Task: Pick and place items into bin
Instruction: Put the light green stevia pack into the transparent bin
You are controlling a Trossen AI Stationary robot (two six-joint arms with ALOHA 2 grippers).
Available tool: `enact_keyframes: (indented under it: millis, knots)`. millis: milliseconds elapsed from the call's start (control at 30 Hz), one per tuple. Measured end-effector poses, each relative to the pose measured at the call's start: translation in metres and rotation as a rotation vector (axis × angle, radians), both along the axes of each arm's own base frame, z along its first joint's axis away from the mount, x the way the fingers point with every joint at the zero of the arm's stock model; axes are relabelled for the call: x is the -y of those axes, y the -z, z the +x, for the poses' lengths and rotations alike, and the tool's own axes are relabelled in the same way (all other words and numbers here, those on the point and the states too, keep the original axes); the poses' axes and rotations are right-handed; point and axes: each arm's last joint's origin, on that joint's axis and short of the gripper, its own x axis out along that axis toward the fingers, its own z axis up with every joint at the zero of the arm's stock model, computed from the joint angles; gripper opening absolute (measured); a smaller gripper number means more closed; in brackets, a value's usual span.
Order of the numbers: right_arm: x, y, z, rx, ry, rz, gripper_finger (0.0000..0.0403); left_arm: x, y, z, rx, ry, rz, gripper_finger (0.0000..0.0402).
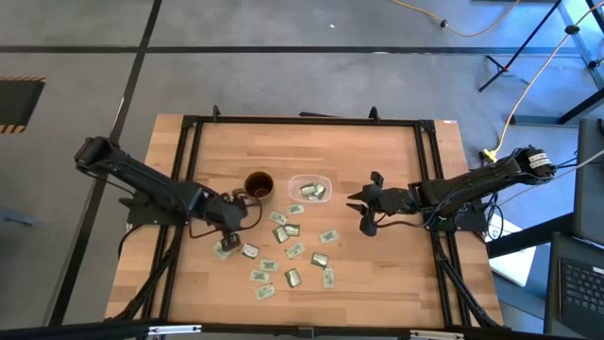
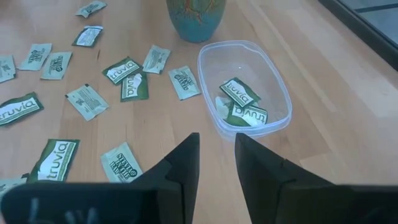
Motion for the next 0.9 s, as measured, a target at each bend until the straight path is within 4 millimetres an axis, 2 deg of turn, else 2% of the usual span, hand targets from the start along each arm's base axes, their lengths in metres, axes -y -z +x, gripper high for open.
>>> enact_keyframes:
  millis: [167,300,367,467,600,767,900]
  knots:
    - [0.0,0.0,0.0,0.0,-0.001,-0.002,0.0106,0.008,-0.044,0.023,0.34,0.207,0.043,0.0003]
    - [0.0,-0.001,0.0,0.006,-0.002,-0.001,0.0106,0.011,-0.068,0.039,0.584,0.454,0.263,0.0003]
    - [0.0,-0.001,0.0,0.007,-0.002,-0.002,0.0106,0.006,-0.072,0.048,0.645,0.459,0.363,0.0003]
    - [0.0,-0.001,0.001,0.012,-0.001,0.001,0.0106,-0.009,-0.07,0.063,0.661,0.39,0.474,0.0002]
    - [0.0,-0.001,0.001,0.011,-0.002,0.0,0.0106,-0.03,-0.057,0.084,0.641,0.334,0.555,0.0003]
    - [0.0,-0.001,0.001,0.011,-0.001,0.001,0.0106,-0.048,-0.037,0.109,0.662,0.356,0.551,0.0003]
    - [0.0,-0.001,0.001,0.01,-0.003,-0.001,0.0106,-0.061,-0.022,0.129,0.587,0.337,0.542,0.0002]
